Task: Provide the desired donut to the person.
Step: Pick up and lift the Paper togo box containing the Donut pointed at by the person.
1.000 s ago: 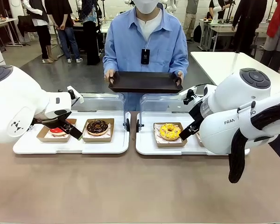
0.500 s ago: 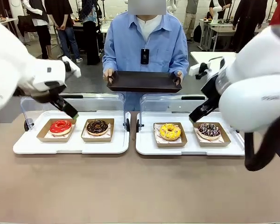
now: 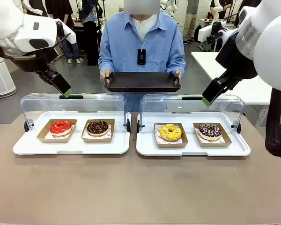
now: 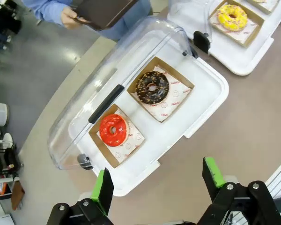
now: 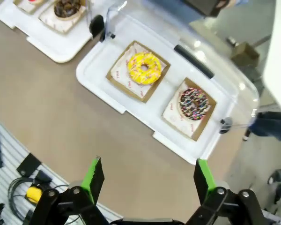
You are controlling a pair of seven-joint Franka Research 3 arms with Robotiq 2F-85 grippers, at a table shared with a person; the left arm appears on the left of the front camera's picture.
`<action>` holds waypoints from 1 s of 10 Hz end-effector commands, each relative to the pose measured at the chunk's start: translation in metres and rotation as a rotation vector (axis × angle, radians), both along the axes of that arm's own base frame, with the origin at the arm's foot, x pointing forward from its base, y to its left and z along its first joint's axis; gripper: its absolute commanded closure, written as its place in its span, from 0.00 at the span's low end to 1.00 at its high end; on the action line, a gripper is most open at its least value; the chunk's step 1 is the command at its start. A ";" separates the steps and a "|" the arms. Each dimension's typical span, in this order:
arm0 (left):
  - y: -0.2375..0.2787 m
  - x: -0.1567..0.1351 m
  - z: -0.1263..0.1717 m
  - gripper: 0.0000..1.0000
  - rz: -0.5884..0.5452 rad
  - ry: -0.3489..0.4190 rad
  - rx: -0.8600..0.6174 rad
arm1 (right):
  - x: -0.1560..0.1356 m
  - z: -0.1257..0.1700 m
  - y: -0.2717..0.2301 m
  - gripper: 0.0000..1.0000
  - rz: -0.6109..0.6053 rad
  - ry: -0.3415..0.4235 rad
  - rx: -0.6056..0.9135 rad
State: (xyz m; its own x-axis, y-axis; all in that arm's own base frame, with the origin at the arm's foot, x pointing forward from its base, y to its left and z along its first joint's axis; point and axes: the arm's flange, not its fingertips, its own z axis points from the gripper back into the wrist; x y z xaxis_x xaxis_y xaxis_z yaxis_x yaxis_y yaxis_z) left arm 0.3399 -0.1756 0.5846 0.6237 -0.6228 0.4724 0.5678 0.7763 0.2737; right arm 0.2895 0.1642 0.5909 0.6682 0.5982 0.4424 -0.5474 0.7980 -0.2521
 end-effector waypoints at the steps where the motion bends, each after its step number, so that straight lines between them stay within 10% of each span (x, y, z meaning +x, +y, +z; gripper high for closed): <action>1: 0.000 0.003 -0.002 0.00 -0.022 0.019 -0.012 | 0.002 -0.005 -0.001 0.00 0.001 0.015 0.020; 4: -0.001 0.001 -0.001 0.00 -0.002 0.003 -0.001 | 0.001 -0.001 0.000 0.00 0.001 0.004 0.002; 6: 0.056 0.025 0.014 0.00 -0.195 0.263 -0.374 | 0.013 0.009 -0.056 0.00 0.190 0.105 0.373; 10: 0.158 0.018 0.037 0.00 -0.573 0.295 -0.791 | 0.006 0.043 -0.181 0.00 0.414 0.066 0.805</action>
State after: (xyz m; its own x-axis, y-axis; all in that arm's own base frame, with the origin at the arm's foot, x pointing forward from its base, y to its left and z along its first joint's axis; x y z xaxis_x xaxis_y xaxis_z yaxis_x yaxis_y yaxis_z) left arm 0.3541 -0.0304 0.6195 0.4719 -0.4340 0.7674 0.8686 0.3782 -0.3202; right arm 0.2946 -0.0035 0.6311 0.5010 0.3235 0.8027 -0.7881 0.5538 0.2687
